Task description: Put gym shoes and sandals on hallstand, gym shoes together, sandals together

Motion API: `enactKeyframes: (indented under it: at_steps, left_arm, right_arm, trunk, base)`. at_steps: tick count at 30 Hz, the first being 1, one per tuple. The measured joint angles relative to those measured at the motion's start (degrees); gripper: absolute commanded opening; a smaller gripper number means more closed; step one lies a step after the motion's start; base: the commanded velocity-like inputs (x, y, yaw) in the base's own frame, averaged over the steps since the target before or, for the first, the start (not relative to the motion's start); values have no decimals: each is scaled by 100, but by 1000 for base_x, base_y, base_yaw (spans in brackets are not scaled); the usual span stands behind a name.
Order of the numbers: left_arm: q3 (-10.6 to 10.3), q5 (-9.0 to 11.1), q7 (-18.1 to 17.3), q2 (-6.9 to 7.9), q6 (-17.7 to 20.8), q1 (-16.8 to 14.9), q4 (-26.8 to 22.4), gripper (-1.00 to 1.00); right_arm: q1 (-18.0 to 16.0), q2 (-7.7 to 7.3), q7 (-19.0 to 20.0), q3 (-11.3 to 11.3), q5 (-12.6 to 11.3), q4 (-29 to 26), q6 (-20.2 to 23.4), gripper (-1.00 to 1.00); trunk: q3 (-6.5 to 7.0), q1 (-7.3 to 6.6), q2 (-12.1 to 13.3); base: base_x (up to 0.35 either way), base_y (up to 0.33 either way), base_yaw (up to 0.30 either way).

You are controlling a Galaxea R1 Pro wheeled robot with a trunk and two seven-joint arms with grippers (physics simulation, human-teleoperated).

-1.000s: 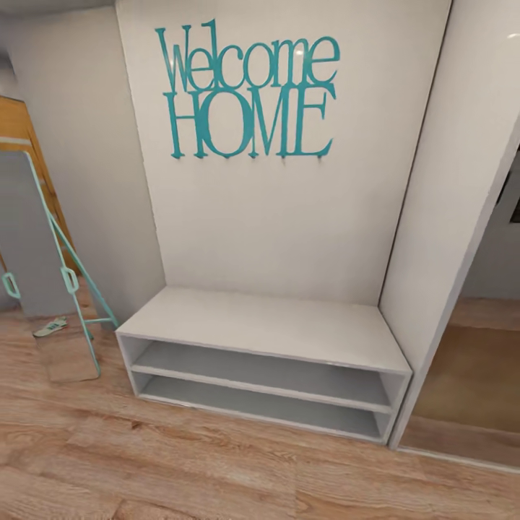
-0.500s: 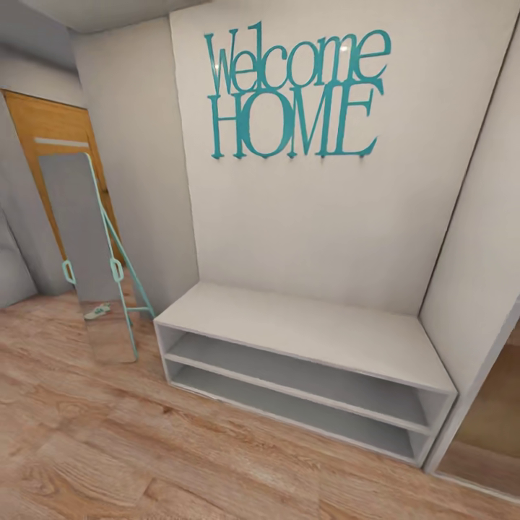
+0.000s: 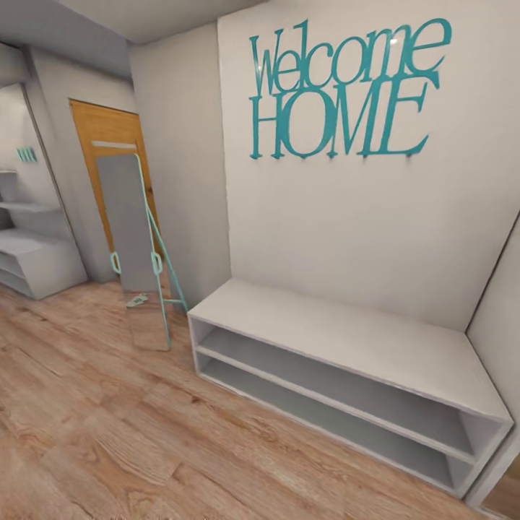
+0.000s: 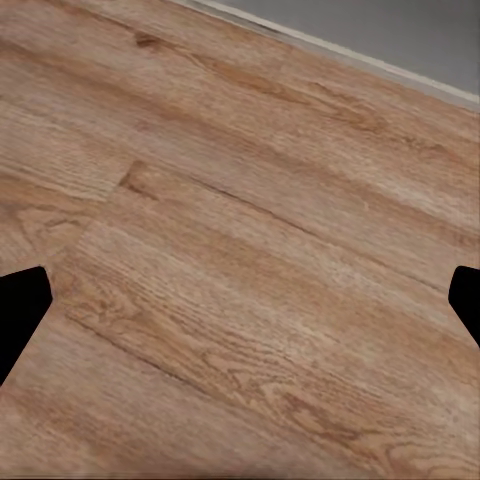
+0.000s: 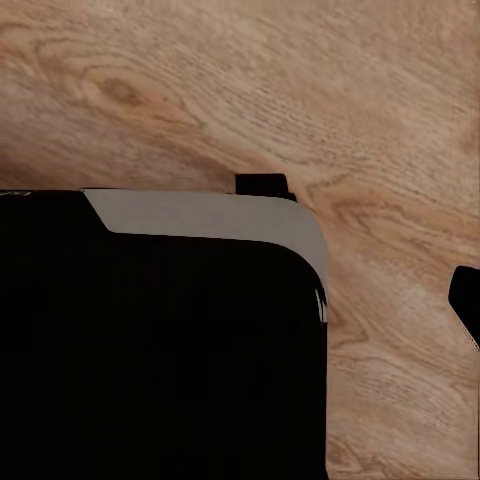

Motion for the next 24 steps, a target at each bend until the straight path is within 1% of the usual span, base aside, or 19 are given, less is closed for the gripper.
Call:
enactKeyframes:
  at_steps: [9, 13, 17, 24]
  left_arm:
    - [2, 0, 0, 0, 1, 0, 0, 100]
    - [2, 0, 0, 0, 0, 0, 0, 100]
    - [2, 0, 0, 0, 0, 0, 0, 100]
    - [2, 0, 0, 8, 0, 0, 0, 100]
  right_arm:
    - [0, 0, 0, 0, 0, 0, 0, 100]
    - [0, 0, 0, 0, 0, 0, 0, 100]
    - [0, 0, 0, 0, 0, 0, 0, 100]
    - [0, 0, 0, 0, 0, 0, 0, 100]
  trunk:
    - [0, 0, 0]
    - [0, -1, 0]
    - [0, -2, 0]
    - [0, -4, 0]
  base:
    - [2, 0, 294]
    - [72, 0, 294]
    - [200, 0, 294]
    - [312, 0, 294]
